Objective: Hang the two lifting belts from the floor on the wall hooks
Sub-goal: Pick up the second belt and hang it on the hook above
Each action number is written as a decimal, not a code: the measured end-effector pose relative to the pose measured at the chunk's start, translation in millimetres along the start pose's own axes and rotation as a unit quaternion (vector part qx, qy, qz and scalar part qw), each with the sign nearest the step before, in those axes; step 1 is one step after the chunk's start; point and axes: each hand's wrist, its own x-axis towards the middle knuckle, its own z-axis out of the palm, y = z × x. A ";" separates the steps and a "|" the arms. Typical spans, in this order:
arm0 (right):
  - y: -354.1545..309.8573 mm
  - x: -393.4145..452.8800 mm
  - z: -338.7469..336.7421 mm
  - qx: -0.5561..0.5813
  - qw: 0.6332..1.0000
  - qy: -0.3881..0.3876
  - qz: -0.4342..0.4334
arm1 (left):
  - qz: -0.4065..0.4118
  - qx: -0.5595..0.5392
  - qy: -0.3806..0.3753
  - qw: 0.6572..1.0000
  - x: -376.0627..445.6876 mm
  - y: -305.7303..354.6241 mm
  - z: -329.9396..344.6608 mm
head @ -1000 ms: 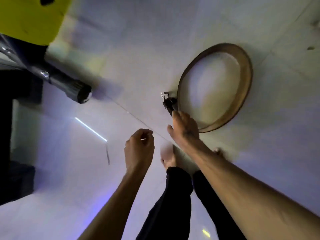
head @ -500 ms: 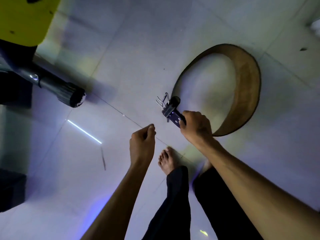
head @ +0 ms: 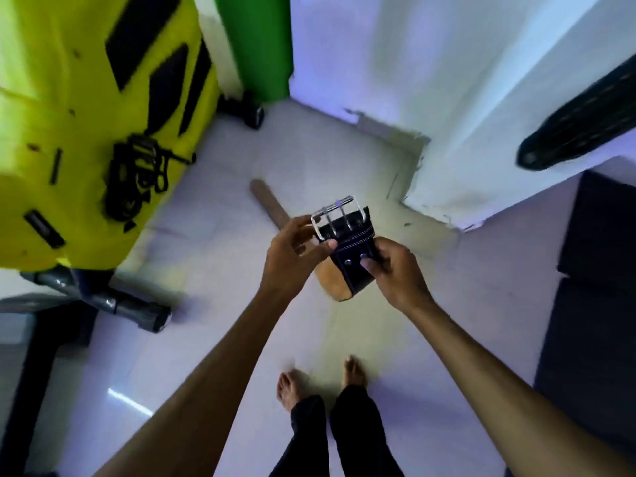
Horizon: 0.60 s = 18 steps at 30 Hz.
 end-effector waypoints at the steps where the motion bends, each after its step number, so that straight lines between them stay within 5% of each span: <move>1: -22.8 -7.8 -15.5 0.022 1.000 0.009 -0.013 | 0.026 0.009 -0.006 1.000 -4.5 30.8 -0.2; 8: -175.6 -68.2 -108.8 0.141 0.982 0.084 -0.091 | 0.228 0.037 -0.066 0.971 -60.5 232.3 -3.7; 18: -344.6 -205.1 -235.3 0.078 0.952 0.180 -0.233 | 0.412 -0.029 -0.151 0.898 -162.3 425.3 -13.5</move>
